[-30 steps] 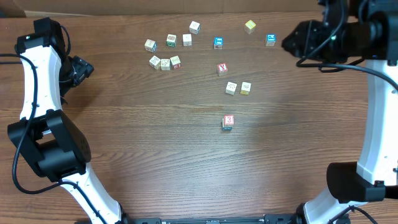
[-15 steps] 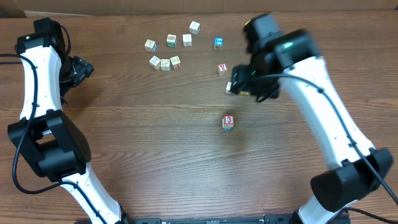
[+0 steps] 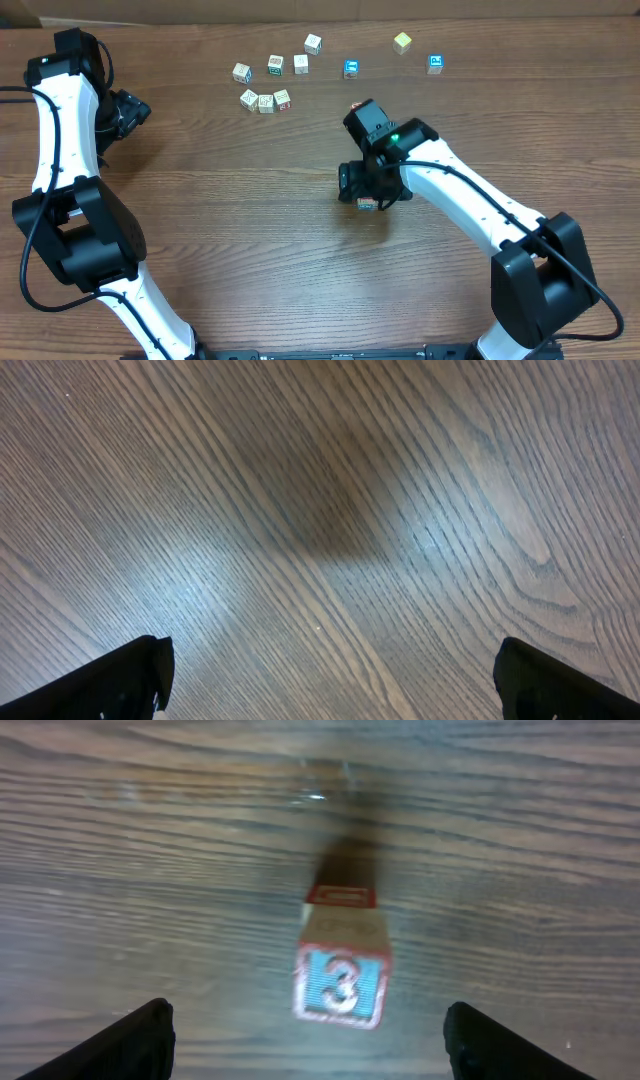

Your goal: Form a tower

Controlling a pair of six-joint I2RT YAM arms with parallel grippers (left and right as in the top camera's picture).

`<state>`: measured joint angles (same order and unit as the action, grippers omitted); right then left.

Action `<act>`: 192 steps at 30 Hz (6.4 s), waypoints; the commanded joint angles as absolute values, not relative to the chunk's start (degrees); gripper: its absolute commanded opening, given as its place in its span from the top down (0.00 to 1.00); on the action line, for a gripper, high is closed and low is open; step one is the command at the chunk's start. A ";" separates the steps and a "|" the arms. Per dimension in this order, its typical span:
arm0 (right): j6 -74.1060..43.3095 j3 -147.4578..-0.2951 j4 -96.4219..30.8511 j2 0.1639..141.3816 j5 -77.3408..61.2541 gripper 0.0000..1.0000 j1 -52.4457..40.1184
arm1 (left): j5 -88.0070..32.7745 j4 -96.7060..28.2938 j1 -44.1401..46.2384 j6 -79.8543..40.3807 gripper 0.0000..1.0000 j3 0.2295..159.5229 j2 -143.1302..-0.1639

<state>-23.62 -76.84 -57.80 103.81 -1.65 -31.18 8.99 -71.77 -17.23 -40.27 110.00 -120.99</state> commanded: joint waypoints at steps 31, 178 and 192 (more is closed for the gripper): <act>-14.74 -67.83 -41.52 107.39 2.92 0.39 -31.55 | 9.15 -71.70 -16.95 -39.81 0.00 110.76 -121.16; -25.76 -77.47 -61.14 107.39 -6.15 0.93 -32.14 | 9.15 -71.70 -16.95 -39.81 0.01 110.76 -121.16; -22.41 -81.32 -66.76 107.39 -12.36 0.93 -32.12 | 9.15 -71.70 -16.95 -39.81 0.01 110.76 -121.16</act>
